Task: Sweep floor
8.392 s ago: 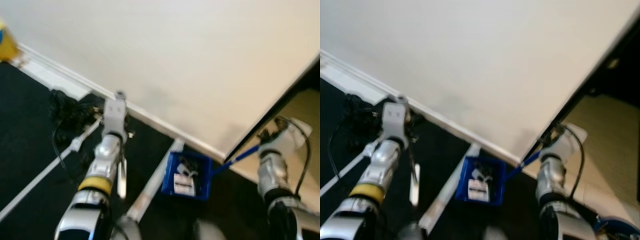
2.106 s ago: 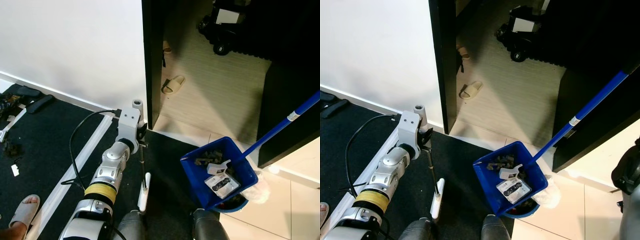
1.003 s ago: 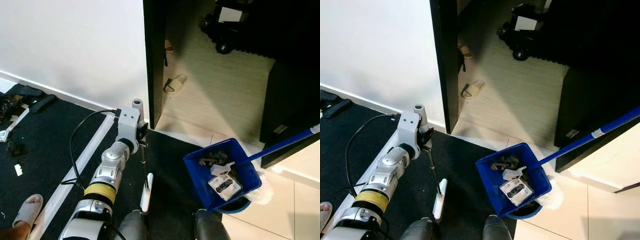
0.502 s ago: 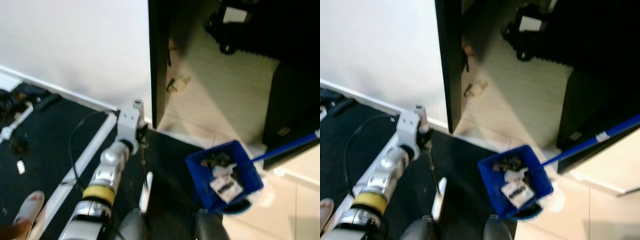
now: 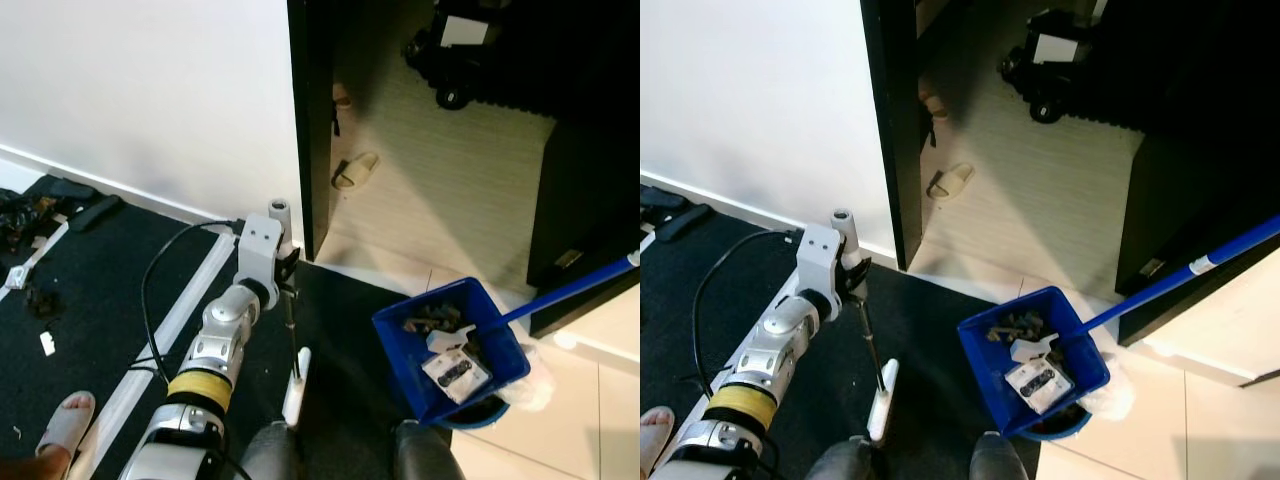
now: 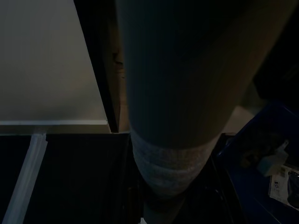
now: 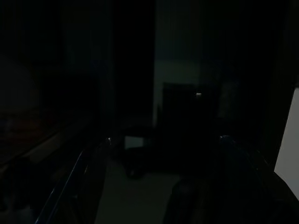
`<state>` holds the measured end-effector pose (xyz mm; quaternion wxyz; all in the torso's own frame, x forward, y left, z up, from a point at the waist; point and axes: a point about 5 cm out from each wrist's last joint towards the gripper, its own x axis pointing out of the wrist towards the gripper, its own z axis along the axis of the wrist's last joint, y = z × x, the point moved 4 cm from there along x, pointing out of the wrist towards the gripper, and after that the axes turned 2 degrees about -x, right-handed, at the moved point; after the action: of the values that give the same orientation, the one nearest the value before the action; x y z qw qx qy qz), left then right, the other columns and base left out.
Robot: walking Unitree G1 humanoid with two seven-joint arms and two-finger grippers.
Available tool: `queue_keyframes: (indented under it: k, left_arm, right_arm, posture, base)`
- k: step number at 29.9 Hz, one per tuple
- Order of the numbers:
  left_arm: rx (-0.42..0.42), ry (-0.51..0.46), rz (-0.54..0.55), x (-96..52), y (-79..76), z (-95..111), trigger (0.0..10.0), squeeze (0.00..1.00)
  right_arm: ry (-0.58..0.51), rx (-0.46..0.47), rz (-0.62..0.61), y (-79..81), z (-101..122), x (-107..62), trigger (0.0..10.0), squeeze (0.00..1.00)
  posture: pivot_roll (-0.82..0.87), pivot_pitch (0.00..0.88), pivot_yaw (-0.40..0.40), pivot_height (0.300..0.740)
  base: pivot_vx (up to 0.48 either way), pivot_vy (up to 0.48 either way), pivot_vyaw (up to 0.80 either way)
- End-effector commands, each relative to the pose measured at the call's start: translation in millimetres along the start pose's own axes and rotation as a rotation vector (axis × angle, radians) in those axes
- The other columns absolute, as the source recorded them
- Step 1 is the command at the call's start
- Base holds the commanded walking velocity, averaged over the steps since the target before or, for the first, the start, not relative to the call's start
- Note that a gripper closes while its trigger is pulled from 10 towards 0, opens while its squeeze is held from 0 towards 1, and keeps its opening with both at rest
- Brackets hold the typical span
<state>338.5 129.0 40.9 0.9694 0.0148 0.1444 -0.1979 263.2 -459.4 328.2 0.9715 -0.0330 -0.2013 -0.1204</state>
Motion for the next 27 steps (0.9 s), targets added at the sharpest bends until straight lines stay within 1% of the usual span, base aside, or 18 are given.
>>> queue_keyframes:
  k: [1,2,3,4,5,6,9,13,14,15,16,17,21,23,27]
  left_arm:
    - [0.001,-0.023,-0.010,-0.7,-2.7,5,10.0,0.00]
    - [0.000,-0.021,-0.010,-1.3,-2.7,5,10.0,0.00]
    - [0.000,-0.021,-0.010,-1.3,-2.7,5,10.0,0.00]
    - [0.001,-0.019,-0.009,-2.2,-2.2,4,10.0,0.00]
    - [0.001,-0.019,-0.009,-2.2,-2.2,4,10.0,0.00]
    - [0.000,-0.019,-0.008,-2.7,-1.6,3,10.0,0.00]
    - [0.003,-0.018,-0.006,-2.9,-1.1,3,10.0,0.00]
    - [0.005,-0.019,-0.002,-3.1,0.0,4,10.0,0.00]
    - [0.005,-0.020,-0.002,-3.2,0.2,4,10.0,0.00]
    - [0.005,-0.020,-0.002,-3.2,0.2,4,10.0,0.00]
    - [0.006,-0.019,0.001,-3.6,0.9,3,10.0,0.00]
    - [0.006,-0.019,0.003,-4.2,1.5,3,10.0,0.00]
    - [0.006,-0.018,0.004,-4.7,1.8,3,10.0,0.00]
    - [0.014,-0.017,0.008,-5.8,3.8,3,10.0,0.00]
    - [0.018,-0.019,0.011,-7.0,5.8,3,10.0,0.00]
  right_arm:
    - [-0.046,-0.007,-0.007,-0.6,8,-1.9,10.0,1.00]
    - [-0.036,0.007,-0.005,-1.5,1,-5.4,10.0,1.00]
    - [-0.036,0.007,-0.005,-1.5,1,-5.4,10.0,1.00]
    - [-0.004,0.030,0.001,-2.3,-12,-10.8,10.0,1.00]
    - [-0.004,0.030,0.001,-2.3,-12,-10.8,10.0,1.00]
    - [0.018,0.035,0.002,-2.0,-20,-12.4,10.0,1.00]
    - [0.034,0.019,-0.020,-4.4,-27,-13.1,10.0,1.00]
    - [0.053,-0.052,-0.139,-14.6,-38,-16.3,10.0,1.00]
    - [0.054,-0.057,-0.156,-16.5,-40,-17.4,10.0,0.89]
    - [0.054,-0.057,-0.156,-16.5,-40,-17.4,10.0,0.89]
    - [0.053,-0.057,-0.190,-19.8,-46,-19.4,10.0,0.00]
    - [0.050,-0.040,-0.208,-20.3,-51,-20.4,10.0,0.00]
    - [0.048,-0.019,-0.216,-20.1,-56,-21.2,10.0,0.00]
    - [0.084,0.060,-0.198,-12.9,-76,-20.1,10.0,0.00]
    - [0.105,0.111,-0.190,-7.5,-87,-18.2,10.0,0.00]
  posture:
    - [-0.01,0.061,-0.018,0.740]
    - [0.00,0.062,-0.020,0.740]
    - [0.00,0.062,-0.020,0.740]
    - [0.00,0.062,-0.020,0.740]
    - [0.00,0.062,-0.020,0.740]
    - [0.00,0.062,-0.020,0.740]
    - [0.00,0.062,-0.020,0.740]
    - [0.01,0.061,-0.025,0.740]
    - [0.01,0.061,-0.025,0.740]
    - [0.01,0.061,-0.025,0.740]
    - [0.01,0.060,-0.027,0.740]
    - [0.01,0.060,-0.026,0.740]
    - [0.01,0.059,-0.026,0.740]
    - [0.02,0.062,-0.021,0.740]
    - [0.03,0.066,-0.019,0.740]
  base:
    - [0.000,0.000,0.00]
    - [0.000,0.000,0.00]
    - [0.000,0.000,0.00]
    - [0.000,0.000,0.00]
    - [0.000,0.000,0.00]
    - [0.000,0.000,0.00]
    - [0.000,0.000,0.00]
    - [0.000,0.000,0.00]
    - [0.000,0.000,0.00]
    - [0.000,0.000,0.00]
    - [0.000,0.000,0.00]
    - [0.000,0.000,0.00]
    - [0.000,0.000,0.00]
    - [0.000,0.000,0.00]
    - [0.000,0.000,0.00]
